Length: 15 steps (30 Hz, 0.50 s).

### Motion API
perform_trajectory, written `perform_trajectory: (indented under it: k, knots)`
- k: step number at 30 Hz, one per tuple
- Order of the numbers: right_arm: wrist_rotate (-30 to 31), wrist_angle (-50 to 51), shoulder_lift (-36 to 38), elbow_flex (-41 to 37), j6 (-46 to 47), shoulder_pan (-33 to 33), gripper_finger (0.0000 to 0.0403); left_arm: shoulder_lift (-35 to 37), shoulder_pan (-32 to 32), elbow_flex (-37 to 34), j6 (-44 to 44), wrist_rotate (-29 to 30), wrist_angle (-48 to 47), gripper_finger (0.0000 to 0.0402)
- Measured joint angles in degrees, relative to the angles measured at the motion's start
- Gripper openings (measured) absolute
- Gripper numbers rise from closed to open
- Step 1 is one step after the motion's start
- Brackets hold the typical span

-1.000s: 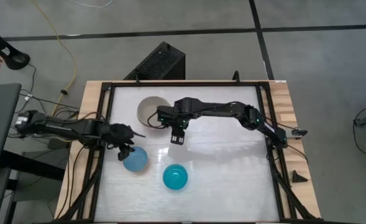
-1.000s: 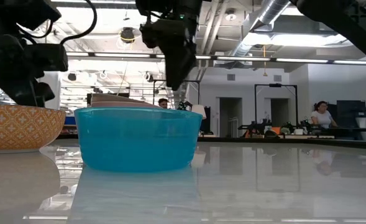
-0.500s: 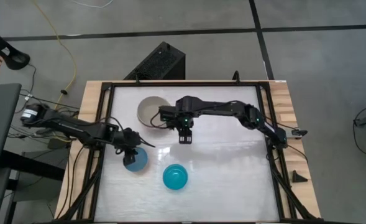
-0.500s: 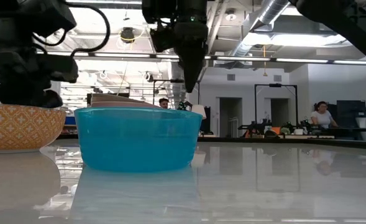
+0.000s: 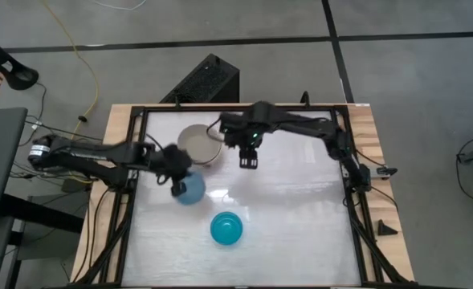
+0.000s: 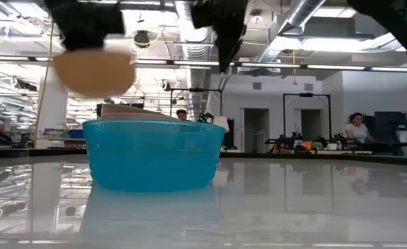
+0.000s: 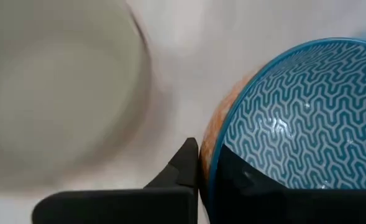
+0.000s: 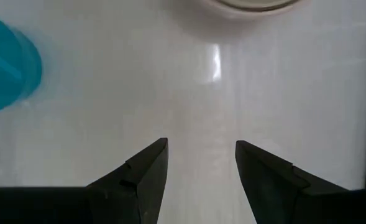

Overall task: Nest bowls inside each other
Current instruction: Stack the orange-blue ceramic bowl on top of the gray ceramic bowl

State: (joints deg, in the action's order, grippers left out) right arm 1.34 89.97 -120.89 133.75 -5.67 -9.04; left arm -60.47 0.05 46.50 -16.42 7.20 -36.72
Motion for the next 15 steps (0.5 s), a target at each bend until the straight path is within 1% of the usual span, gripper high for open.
perform_trajectory:
  k: [4,9,12,15]
  knots:
    - [0.0,-0.2,4.2,0.0,1.9,-1.4,0.0223,-2.0,7.4,9.2,4.4,0.8,2.0,0.0002]
    - [0.1,-0.6,8.3,0.0,5.9,-2.0,0.0223,-9.1,19.1,17.4,13.9,0.0,0.2,0.0002]
    - [0.1,-0.5,9.5,0.0,8.0,-1.3,0.0223,-13.9,27.4,21.1,18.9,-4.8,-0.7,0.0002]
    - [1.0,-0.2,10.2,0.0,9.5,0.2,0.0223,-19.3,34.3,21.2,23.0,-10.8,-3.7,0.0002]
